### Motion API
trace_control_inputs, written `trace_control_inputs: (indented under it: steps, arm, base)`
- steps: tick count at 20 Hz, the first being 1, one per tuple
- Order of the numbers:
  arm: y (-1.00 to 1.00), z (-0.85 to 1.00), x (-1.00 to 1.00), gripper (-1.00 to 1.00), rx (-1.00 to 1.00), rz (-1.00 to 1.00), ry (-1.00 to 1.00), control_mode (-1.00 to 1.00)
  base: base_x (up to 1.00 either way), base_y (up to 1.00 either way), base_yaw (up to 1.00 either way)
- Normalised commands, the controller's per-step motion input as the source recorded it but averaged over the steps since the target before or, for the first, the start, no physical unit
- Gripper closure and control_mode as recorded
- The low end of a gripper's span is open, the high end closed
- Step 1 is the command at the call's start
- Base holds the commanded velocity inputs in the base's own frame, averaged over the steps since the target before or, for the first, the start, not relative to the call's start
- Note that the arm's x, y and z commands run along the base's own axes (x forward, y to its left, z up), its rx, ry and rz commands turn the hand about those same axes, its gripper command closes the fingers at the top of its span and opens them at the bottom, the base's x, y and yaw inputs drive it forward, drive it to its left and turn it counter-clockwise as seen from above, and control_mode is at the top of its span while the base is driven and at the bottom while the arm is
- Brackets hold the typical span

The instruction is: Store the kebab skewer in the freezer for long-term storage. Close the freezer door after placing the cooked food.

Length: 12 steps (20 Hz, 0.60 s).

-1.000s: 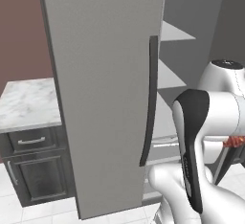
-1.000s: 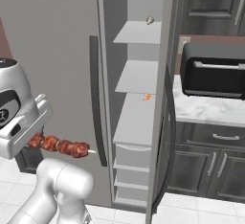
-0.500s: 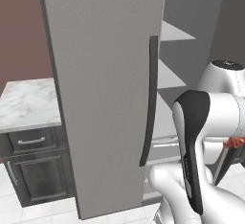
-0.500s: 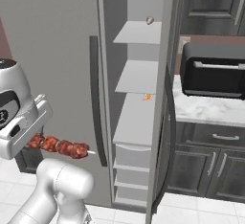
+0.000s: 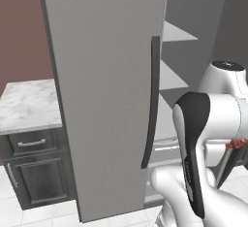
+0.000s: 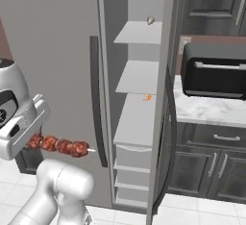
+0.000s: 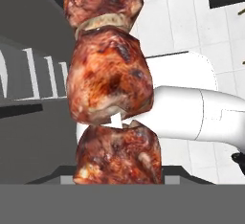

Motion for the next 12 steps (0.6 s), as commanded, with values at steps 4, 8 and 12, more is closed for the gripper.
trace_control_inputs:
  steps: [4, 8, 12]
  arm:
    - [0.08, 0.13, 0.04, 1.0, -0.08, 0.27, 0.0, -1.0]
    - [0.01, 0.11, 0.0, 1.0, -0.08, 0.29, 0.0, -1.0]
    - [-0.02, 0.01, 0.16, 1.0, -0.04, 0.28, 0.0, -1.0]
  base:
    - [0.0, 0.0, 0.0]
    - [0.0, 0.0, 0.0]
    - [0.0, 0.0, 0.0]
